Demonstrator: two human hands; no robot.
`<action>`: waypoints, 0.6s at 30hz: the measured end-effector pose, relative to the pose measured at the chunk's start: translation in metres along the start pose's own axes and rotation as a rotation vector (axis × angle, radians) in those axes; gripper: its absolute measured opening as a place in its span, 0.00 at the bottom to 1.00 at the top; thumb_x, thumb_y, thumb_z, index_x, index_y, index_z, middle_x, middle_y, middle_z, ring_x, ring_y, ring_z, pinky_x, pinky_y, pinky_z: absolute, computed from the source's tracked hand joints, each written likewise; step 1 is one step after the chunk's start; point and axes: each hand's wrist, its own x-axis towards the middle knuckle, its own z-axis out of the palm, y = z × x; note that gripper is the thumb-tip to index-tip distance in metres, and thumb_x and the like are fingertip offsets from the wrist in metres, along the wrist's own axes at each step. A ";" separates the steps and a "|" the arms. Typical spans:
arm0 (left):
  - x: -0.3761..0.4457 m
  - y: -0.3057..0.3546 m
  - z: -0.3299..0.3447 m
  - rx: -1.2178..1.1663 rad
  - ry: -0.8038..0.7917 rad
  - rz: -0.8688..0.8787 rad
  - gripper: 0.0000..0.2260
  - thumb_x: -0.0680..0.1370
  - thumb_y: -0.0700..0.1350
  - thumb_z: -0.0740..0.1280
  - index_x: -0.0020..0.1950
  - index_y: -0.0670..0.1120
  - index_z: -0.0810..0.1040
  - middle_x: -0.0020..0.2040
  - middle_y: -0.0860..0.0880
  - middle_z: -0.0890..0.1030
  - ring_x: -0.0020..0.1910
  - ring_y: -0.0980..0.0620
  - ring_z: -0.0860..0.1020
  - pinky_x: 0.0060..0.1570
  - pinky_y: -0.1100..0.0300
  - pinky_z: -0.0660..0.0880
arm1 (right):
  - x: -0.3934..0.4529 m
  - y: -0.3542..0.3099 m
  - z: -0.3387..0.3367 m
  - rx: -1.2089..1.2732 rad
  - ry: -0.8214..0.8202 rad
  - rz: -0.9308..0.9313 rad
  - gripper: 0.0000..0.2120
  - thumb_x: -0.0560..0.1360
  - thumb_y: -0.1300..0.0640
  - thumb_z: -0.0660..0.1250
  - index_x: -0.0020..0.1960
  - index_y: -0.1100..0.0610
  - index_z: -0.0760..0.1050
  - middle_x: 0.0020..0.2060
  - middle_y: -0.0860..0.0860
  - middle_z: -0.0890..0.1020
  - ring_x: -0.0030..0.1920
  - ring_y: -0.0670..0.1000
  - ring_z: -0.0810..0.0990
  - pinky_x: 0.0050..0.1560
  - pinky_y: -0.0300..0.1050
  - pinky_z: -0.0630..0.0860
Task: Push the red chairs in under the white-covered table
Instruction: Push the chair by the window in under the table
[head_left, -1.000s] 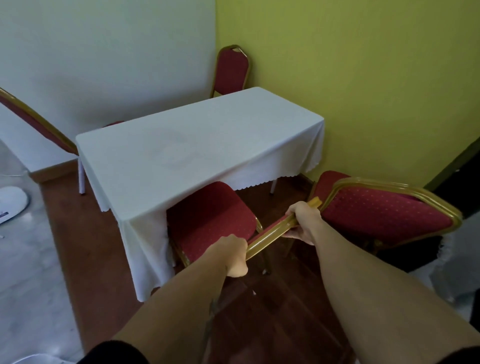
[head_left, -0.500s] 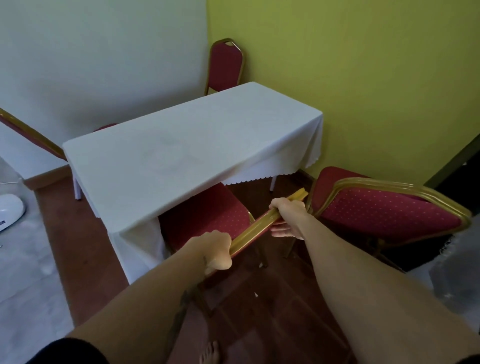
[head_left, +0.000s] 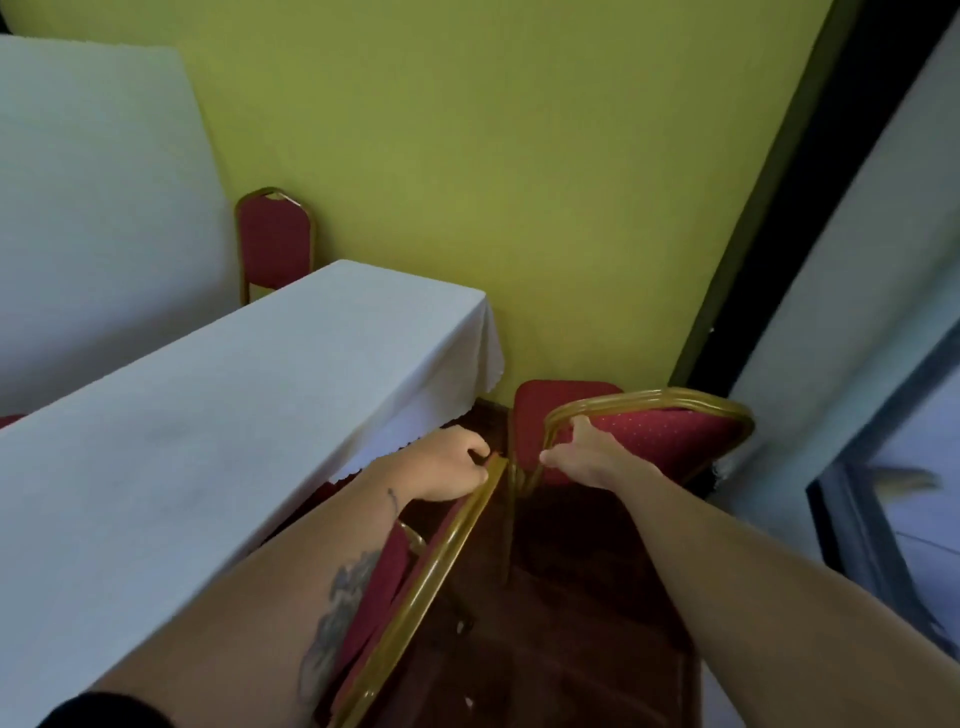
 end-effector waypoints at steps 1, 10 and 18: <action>0.010 0.009 -0.001 0.004 0.010 0.040 0.22 0.80 0.48 0.63 0.75 0.50 0.73 0.67 0.48 0.80 0.57 0.50 0.81 0.62 0.50 0.77 | 0.000 0.009 -0.010 -0.047 0.050 0.013 0.47 0.77 0.47 0.69 0.86 0.57 0.46 0.82 0.63 0.60 0.81 0.68 0.60 0.77 0.67 0.64; 0.104 0.086 0.007 0.032 0.098 0.263 0.19 0.81 0.43 0.63 0.72 0.50 0.76 0.67 0.48 0.80 0.63 0.49 0.80 0.64 0.51 0.77 | 0.034 0.072 -0.095 -0.296 0.199 0.110 0.42 0.76 0.51 0.67 0.85 0.54 0.51 0.83 0.61 0.54 0.81 0.67 0.54 0.74 0.66 0.67; 0.206 0.138 0.022 0.193 0.041 0.170 0.31 0.79 0.46 0.69 0.81 0.50 0.63 0.79 0.49 0.66 0.77 0.47 0.66 0.72 0.50 0.68 | 0.121 0.128 -0.144 -0.377 0.077 0.100 0.40 0.76 0.51 0.67 0.84 0.52 0.54 0.82 0.59 0.58 0.80 0.67 0.57 0.74 0.68 0.66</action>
